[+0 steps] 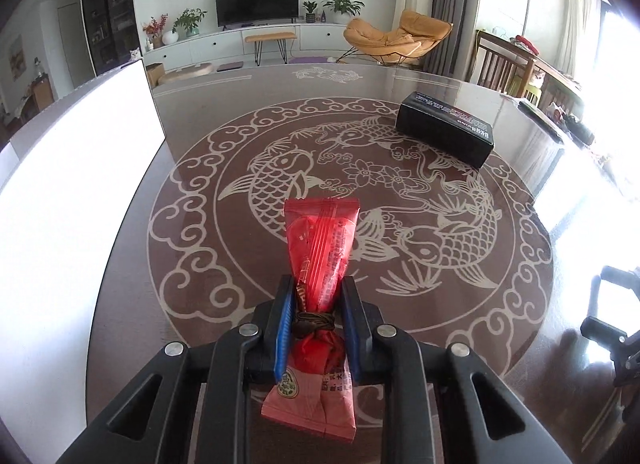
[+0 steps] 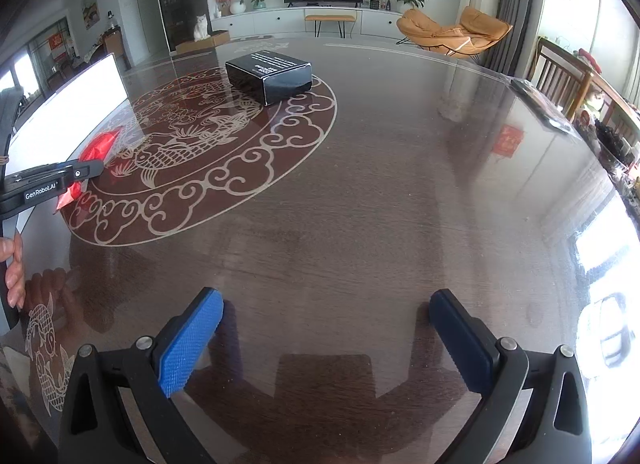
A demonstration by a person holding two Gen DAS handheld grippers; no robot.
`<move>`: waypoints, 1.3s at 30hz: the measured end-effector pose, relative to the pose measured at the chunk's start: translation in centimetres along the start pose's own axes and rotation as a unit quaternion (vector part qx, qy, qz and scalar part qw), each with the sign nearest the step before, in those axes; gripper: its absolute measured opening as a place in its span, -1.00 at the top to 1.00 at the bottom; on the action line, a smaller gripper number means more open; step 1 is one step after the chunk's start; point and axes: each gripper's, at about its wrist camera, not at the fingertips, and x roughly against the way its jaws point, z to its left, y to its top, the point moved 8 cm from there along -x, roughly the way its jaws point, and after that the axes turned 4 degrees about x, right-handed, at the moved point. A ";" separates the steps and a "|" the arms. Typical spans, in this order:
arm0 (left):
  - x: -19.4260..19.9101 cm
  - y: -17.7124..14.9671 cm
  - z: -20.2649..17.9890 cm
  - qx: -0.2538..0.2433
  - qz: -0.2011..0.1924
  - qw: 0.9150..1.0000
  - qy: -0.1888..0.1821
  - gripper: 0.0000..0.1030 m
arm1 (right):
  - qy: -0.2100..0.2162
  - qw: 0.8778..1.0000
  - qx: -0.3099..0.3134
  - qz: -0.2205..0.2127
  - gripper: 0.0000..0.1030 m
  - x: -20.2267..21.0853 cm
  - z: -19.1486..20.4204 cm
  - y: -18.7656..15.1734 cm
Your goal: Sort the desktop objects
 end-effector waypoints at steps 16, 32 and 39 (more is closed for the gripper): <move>-0.3 0.7 -0.5 -0.003 0.000 1.000 0.006 0.56 | 0.025 0.987 0.154 0.045 -1.00 -13.0 5.6 21.6; -0.2 0.5 -0.6 -0.001 0.000 1.000 0.008 0.55 | 0.073 0.996 0.053 0.023 -0.15 -4.9 4.5 8.3; 2.2 -2.8 -3.3 0.012 0.000 1.000 0.005 0.28 | 0.062 0.997 0.044 -0.014 -0.19 2.4 5.1 -1.2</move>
